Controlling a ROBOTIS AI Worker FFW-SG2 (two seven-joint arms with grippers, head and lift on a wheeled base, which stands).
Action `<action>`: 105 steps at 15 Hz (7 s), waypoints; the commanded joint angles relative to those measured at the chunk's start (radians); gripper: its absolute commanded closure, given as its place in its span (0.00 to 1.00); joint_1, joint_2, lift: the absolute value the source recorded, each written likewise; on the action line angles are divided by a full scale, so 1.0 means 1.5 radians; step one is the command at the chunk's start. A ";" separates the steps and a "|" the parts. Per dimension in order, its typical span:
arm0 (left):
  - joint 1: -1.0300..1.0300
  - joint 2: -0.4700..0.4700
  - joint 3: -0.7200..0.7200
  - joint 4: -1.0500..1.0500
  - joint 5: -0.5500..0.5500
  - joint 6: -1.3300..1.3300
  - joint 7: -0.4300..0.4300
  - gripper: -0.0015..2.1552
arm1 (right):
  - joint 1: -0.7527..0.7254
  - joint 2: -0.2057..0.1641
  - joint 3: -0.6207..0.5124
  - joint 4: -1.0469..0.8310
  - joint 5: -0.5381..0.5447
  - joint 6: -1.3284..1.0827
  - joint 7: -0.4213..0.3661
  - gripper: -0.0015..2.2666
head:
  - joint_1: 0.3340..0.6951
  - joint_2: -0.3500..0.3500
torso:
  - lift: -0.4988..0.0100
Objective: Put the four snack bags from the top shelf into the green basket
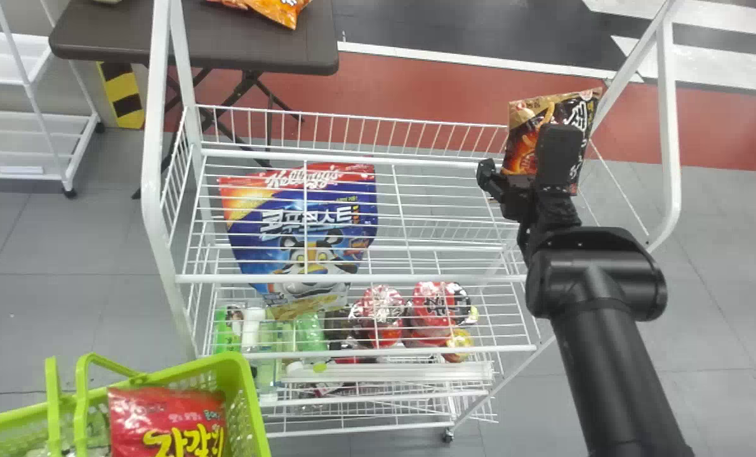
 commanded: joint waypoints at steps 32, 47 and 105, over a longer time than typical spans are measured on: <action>-0.010 -0.003 0.000 0.010 -0.001 0.001 -0.008 0.88 | 0.078 -0.003 -0.021 -0.143 -0.020 0.059 -0.055 0.03 | 1.00 0.13 | 0.98; -0.009 -0.003 0.003 0.018 -0.002 -0.001 -0.008 0.88 | 0.011 -0.015 -0.034 -0.008 -0.032 -0.054 -0.021 0.99 | 1.00 0.12 | 0.98; -0.010 -0.003 -0.010 0.016 0.011 0.001 -0.008 0.88 | 0.417 -0.008 -0.002 -0.644 -0.536 0.838 0.389 0.01 | 1.00 1.00 | 0.98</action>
